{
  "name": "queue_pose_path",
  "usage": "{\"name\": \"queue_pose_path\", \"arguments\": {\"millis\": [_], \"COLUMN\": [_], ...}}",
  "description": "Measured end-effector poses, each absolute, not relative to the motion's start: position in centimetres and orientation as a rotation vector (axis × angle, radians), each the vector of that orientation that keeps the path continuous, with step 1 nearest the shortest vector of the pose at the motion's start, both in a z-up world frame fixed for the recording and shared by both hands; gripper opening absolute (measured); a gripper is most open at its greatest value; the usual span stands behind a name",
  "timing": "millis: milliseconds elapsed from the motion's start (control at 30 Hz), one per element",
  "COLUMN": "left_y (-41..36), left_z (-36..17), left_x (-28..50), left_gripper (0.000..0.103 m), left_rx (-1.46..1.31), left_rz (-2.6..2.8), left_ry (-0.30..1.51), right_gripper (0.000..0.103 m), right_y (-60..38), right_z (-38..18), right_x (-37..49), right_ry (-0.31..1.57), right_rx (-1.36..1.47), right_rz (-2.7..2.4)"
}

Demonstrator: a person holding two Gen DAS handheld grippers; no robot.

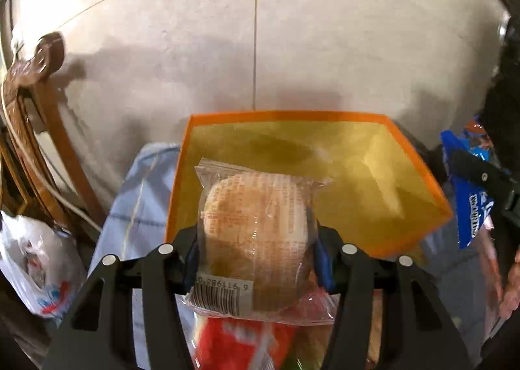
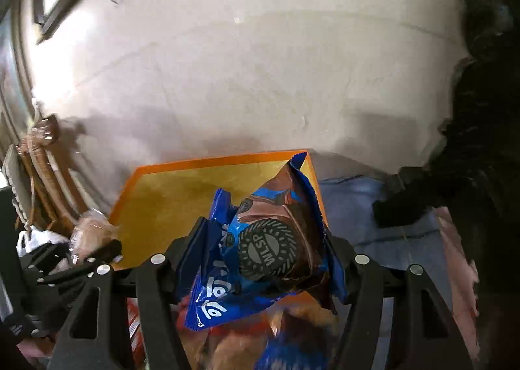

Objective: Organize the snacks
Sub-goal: 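Carry the bread roll and blue bag over the orange box and release, then drop the red bag from the left tool while the right tool drops a blue bag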

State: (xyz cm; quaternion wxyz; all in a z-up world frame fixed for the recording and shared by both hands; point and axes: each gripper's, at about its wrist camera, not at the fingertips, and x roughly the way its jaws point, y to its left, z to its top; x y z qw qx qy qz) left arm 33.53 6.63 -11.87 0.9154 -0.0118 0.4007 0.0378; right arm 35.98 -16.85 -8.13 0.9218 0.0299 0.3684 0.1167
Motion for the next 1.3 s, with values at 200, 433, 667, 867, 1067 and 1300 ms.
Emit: {"name": "queue_pose_path", "arguments": {"millis": [200, 433, 667, 867, 1067, 1300], "left_y": [6.3, 5.8, 6.8, 7.5, 8.8, 8.6], "left_z": [-12.7, -11.3, -13.3, -18.7, -23.1, -24.2], "left_x": [37.1, 32.8, 23.1, 20.0, 21.4, 22.1], "left_gripper": [0.089, 0.099, 0.099, 0.099, 0.099, 0.081], "left_rx": [-0.009, 0.039, 0.122, 0.11, 0.048, 0.027], "left_rz": [0.059, 0.068, 0.061, 0.021, 0.003, -0.016], "left_ry": [0.855, 0.748, 0.715, 0.787, 0.887, 0.94], "right_gripper": [0.098, 0.1, 0.1, 0.1, 0.1, 0.07], "right_y": [-17.5, -19.2, -21.6, -22.1, -21.4, -20.1], "right_z": [-9.9, -8.6, -13.5, -19.9, -22.4, -22.8], "right_x": [38.8, 35.5, 28.2, 26.9, 28.8, 28.7], "right_ry": [0.788, 0.744, 0.846, 0.973, 1.012, 1.007], "right_rx": [0.081, 0.027, -0.048, 0.12, 0.263, 0.252], "right_rz": [0.244, 0.223, 0.209, 0.19, 0.157, 0.112]}}
